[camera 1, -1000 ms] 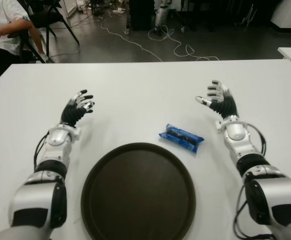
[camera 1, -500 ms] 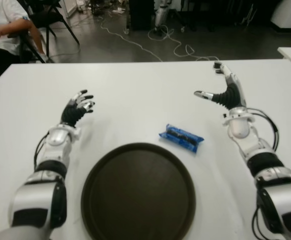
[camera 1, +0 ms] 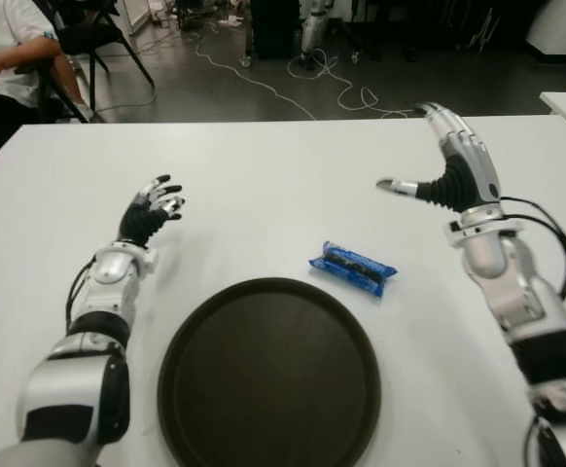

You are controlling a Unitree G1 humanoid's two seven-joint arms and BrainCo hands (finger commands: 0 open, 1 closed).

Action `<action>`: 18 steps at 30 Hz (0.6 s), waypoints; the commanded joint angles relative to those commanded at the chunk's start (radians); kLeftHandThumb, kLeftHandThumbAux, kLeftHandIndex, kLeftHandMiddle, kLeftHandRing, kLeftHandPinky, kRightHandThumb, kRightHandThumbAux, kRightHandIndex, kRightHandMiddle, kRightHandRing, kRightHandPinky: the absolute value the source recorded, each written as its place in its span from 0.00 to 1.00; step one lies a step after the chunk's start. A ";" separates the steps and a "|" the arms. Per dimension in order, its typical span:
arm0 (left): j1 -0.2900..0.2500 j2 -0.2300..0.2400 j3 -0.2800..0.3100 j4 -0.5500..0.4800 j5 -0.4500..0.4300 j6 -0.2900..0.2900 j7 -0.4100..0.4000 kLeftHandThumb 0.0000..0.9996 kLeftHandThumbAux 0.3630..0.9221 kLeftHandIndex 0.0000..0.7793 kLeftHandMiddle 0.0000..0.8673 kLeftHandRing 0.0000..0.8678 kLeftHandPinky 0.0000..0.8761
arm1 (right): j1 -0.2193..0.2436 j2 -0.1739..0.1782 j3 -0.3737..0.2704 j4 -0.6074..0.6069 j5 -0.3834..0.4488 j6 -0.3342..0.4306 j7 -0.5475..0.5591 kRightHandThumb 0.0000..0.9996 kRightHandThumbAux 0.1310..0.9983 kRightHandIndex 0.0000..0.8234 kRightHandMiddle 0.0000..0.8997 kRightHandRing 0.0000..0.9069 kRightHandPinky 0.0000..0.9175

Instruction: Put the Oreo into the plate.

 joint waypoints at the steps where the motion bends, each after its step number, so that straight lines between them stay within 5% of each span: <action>1: 0.000 0.000 -0.001 0.000 0.002 0.000 0.002 0.18 0.53 0.12 0.24 0.27 0.32 | 0.012 -0.010 0.009 -0.042 -0.026 0.038 0.051 0.00 0.43 0.04 0.05 0.03 0.02; 6: 0.000 0.002 -0.009 -0.002 0.013 -0.003 0.015 0.18 0.53 0.14 0.25 0.27 0.32 | 0.062 -0.044 0.069 -0.212 -0.139 0.182 0.282 0.00 0.39 0.01 0.01 0.00 0.00; 18: 0.001 0.006 -0.007 -0.003 0.012 -0.005 0.014 0.18 0.52 0.15 0.26 0.27 0.32 | 0.081 0.008 0.202 -0.298 -0.388 0.366 0.489 0.00 0.39 0.00 0.00 0.00 0.00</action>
